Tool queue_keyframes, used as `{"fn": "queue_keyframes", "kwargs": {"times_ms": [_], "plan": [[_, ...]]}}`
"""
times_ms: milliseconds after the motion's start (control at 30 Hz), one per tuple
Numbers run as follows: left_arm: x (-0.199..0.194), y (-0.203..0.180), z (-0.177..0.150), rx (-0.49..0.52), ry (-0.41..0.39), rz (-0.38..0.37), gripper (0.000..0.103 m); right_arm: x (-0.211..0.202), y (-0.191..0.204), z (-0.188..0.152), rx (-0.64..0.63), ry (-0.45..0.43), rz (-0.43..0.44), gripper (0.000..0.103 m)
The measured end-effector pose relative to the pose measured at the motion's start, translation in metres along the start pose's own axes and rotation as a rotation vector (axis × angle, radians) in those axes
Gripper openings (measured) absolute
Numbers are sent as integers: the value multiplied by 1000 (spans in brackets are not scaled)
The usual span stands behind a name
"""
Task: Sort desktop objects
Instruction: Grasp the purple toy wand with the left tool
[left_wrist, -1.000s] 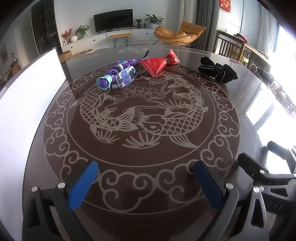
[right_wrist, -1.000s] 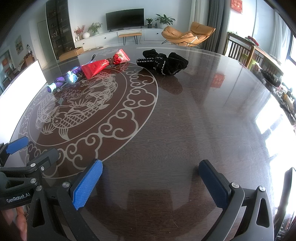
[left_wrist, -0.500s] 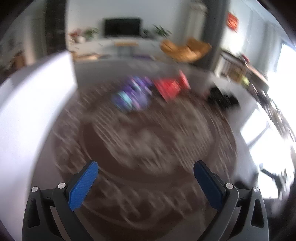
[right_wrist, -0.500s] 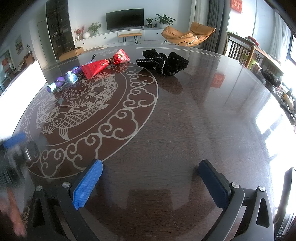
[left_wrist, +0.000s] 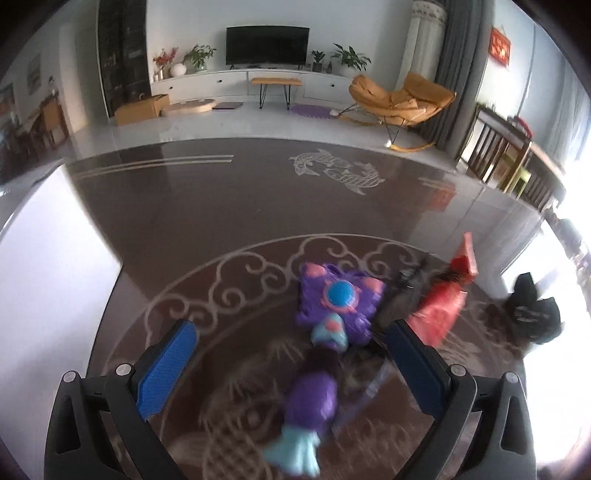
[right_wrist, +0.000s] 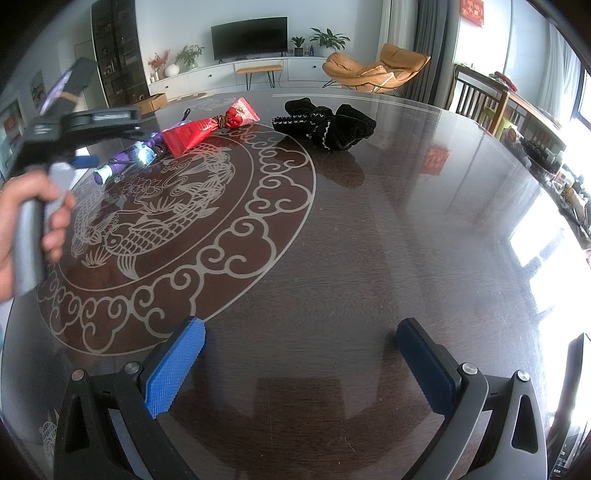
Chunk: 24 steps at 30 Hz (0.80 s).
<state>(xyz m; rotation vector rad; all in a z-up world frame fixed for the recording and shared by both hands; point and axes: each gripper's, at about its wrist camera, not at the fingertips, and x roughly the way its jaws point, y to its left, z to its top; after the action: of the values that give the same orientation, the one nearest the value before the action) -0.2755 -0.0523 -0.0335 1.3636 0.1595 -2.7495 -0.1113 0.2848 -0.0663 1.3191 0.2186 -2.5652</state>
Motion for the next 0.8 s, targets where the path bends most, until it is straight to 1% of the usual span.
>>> {"fn": "queue_keyframes", "kwargs": {"times_ms": [67,133,167,200,233,267,300,367,500,633,733,800], "plan": [[7,3,1,-8,8,-12,93,0,0,0,0,0,0,103],[9,6,1,-14,-5,-16,91,0,0,0,0,0,0,103],[8,6,0,-11,-9,-17,85,0,0,0,0,0,0,103],[6,5,-1,0,-14,-24,77,0,0,0,0,0,0,103],[4,0,-4,38,-18,-20,64,0,0,0,0,0,0,103],[1,-4,-7,69,-23,-45,48,0,0,0,0,0,0,103],[-4,-8,-12,89,-20,-76,44,0,0,0,0,0,0,103],[-9,-12,-20,103,-16,-90,44,0,0,0,0,0,0,103],[-33,-17,-54,106,-30,-113,44,0,0,0,0,0,0,103],[-66,-16,-98,63,-34,-91,43,0,0,0,0,0,0,103],[-96,-15,-137,59,-35,-78,44,0,0,0,0,0,0,103],[-109,-8,-155,44,-36,-61,44,0,0,0,0,0,0,103]]}}
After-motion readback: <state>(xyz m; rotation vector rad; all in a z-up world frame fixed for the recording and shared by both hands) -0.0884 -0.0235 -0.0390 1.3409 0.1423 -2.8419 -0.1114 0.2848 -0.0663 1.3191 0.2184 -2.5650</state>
